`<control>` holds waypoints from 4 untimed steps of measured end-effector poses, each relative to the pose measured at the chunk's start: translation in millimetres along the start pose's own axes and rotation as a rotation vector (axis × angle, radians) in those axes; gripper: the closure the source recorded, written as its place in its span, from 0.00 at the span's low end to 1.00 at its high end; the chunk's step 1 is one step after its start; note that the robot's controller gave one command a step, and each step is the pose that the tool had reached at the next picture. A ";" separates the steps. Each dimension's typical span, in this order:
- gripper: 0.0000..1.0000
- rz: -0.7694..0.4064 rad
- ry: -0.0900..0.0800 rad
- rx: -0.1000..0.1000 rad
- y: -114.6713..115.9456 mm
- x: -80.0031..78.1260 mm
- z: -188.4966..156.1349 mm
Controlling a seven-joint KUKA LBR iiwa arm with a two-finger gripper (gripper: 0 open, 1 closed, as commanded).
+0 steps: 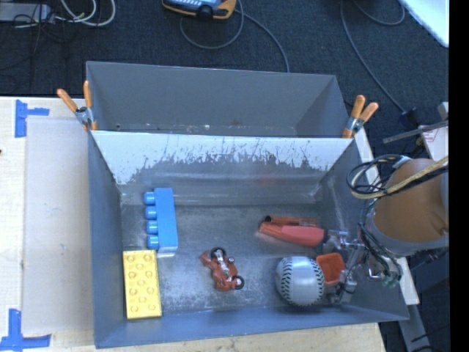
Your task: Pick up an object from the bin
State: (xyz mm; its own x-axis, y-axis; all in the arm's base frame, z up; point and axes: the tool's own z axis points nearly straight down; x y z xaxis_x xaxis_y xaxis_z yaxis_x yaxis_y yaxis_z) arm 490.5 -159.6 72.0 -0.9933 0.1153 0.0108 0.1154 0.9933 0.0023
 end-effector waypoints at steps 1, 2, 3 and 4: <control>1.00 -0.081 -0.007 0.003 0.8 -4.9 9.8; 1.00 -0.092 -0.006 0.002 1.1 -5.0 8.9; 1.00 -0.096 0.000 0.001 1.8 -3.2 5.2; 1.00 -0.095 0.003 0.000 2.3 -1.9 -14.2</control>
Offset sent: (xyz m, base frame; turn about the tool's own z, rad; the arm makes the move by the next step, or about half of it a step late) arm 0.0000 0.0000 0.0000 0.0000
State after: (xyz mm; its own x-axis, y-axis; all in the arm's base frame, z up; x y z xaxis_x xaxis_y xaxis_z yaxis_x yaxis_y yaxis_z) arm 492.8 -157.7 86.1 -0.9997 0.0204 0.0131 0.0204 0.9998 0.0036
